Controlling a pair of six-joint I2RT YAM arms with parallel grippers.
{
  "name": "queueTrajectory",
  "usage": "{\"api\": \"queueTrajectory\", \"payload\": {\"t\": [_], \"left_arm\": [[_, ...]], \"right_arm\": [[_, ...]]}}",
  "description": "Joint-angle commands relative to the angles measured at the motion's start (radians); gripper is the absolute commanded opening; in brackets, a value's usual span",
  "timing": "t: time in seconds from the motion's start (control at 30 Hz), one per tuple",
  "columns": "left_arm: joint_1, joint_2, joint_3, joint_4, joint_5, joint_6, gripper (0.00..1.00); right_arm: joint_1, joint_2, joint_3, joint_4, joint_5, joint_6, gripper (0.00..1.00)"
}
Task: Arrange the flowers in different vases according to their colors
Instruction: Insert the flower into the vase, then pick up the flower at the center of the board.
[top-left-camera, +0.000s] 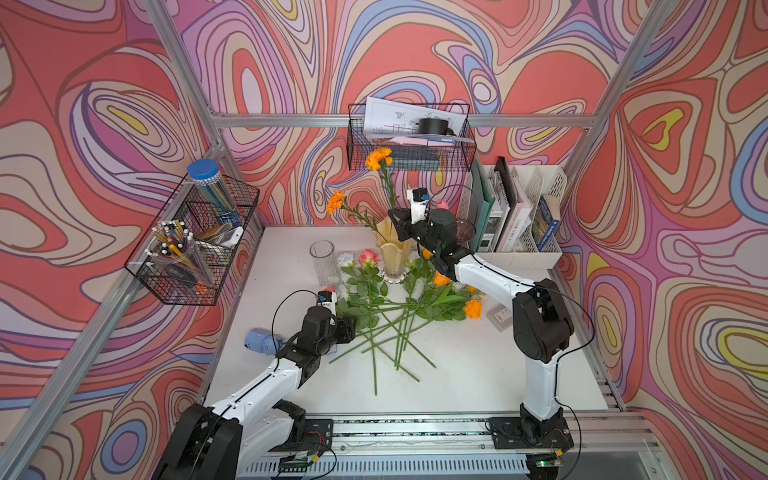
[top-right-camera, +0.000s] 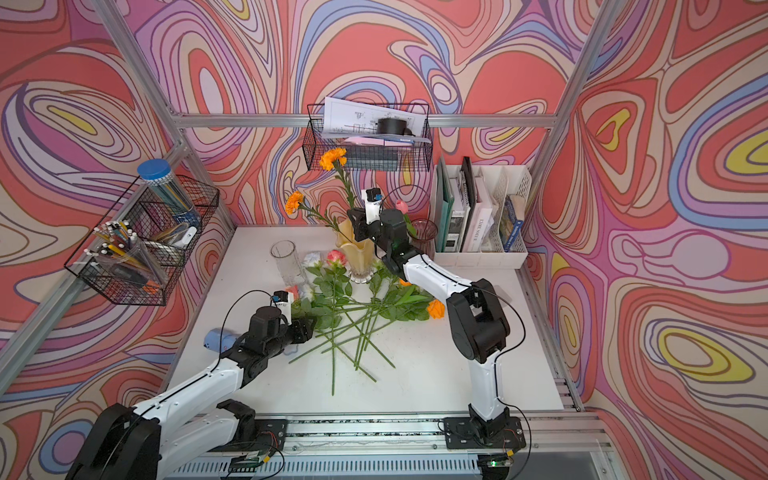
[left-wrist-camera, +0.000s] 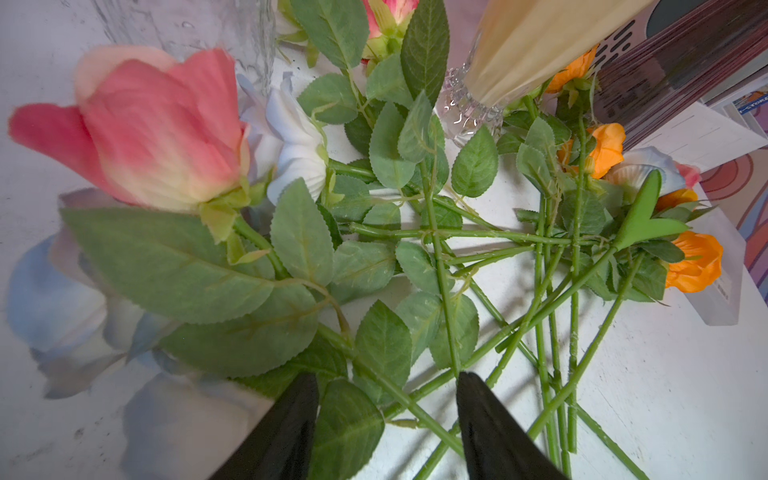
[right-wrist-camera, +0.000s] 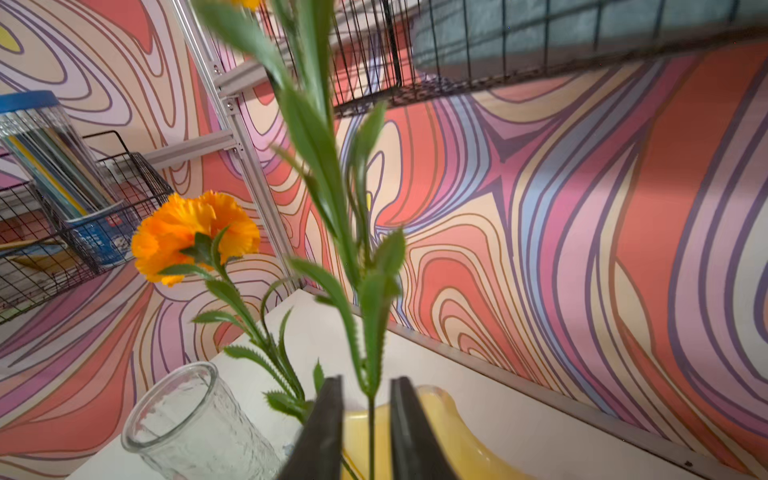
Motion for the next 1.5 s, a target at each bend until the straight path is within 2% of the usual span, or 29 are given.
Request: {"api": "queueTrajectory", "payload": {"t": [0.0,0.07,0.17,0.37,0.47,0.6,0.7,0.77,1.03,1.47], "left_arm": [[0.007,-0.006,0.003,0.004,-0.012,0.019,0.60],[0.008,-0.016,0.001,-0.001,-0.012,0.018,0.60],[0.007,-0.026,0.005,-0.009,-0.012,0.016,0.60],[0.008,-0.066,0.005,-0.042,-0.022,0.017,0.60],[0.009,-0.076,0.010,-0.069,-0.025,0.020,0.60],[0.010,-0.074,0.011,-0.088,-0.037,0.017,0.60],[0.009,-0.080,0.008,-0.093,-0.042,0.013,0.60],[0.011,-0.084,0.006,-0.092,-0.043,0.015,0.60],[0.013,-0.098,-0.002,-0.096,-0.045,0.015,0.60],[0.019,-0.097,-0.003,-0.093,-0.039,0.017,0.60]], "right_arm": [[-0.004,-0.093,-0.013,0.009,0.014,-0.004,0.64],[-0.004,-0.151,-0.021,-0.044,0.014,-0.009,0.73],[-0.004,-0.246,-0.030,-0.147,-0.004,-0.005,0.75],[0.012,-0.433,-0.176,-0.400,-0.113,0.123,0.72],[0.054,-0.462,-0.271,-0.526,-0.137,0.189,0.68],[0.113,-0.372,-0.378,-0.558,-0.237,0.356,0.59],[0.164,-0.271,-0.405,-0.512,-0.230,0.400,0.57],[0.167,-0.185,-0.374,-0.496,-0.252,0.417,0.53],[0.167,0.021,-0.222,-0.508,-0.279,0.420,0.46],[0.167,0.173,-0.122,-0.504,-0.305,0.410,0.40]]}}
